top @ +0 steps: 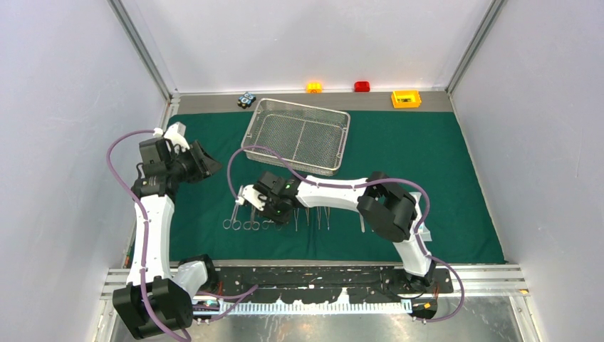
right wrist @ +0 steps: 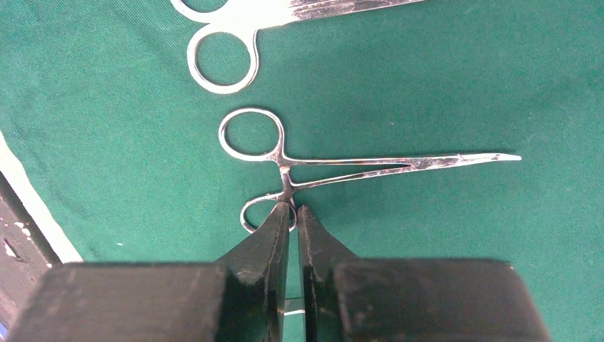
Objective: Open and lay out the surgical kit
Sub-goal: Place the medical item in the surgical kit.
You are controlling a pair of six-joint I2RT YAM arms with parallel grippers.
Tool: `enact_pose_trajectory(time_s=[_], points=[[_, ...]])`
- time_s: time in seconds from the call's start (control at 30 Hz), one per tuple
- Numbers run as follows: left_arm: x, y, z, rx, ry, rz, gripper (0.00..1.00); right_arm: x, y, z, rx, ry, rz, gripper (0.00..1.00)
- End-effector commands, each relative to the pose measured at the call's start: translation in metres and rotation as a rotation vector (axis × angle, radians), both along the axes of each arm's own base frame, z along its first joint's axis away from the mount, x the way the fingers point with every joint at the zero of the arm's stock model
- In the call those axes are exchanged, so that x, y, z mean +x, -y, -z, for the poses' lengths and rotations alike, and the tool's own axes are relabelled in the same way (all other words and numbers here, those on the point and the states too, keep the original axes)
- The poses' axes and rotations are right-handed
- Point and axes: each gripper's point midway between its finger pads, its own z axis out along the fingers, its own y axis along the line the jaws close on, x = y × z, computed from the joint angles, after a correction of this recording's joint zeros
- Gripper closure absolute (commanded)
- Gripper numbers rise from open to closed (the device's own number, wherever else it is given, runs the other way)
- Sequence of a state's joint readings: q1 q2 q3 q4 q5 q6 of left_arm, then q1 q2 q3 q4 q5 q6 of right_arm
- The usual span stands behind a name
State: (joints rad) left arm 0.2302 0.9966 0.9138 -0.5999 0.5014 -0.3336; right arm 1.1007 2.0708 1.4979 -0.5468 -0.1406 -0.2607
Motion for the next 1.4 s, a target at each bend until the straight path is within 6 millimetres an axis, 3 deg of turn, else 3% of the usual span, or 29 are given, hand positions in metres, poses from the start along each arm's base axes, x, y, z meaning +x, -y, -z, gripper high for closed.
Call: enact_pose_trajectory(time_s=[0.0,0.8,1.37], points=[[0.0005,0.0007,-0.0105,-0.002,0.046,0.009,0.54,0.0046,-0.0131,-0.0066,0.029,0.033,-0.026,0.86],[0.0004,0.0007,-0.0088,-0.009,0.039,0.005,0.54,0.0002,-0.0098,0.0013,-0.009,0.050,-0.128,0.91],[0.0008,-0.0002,-0.0084,-0.016,0.037,-0.001,0.54,0.0016,-0.0076,-0.0044,-0.017,0.076,-0.184,0.93]])
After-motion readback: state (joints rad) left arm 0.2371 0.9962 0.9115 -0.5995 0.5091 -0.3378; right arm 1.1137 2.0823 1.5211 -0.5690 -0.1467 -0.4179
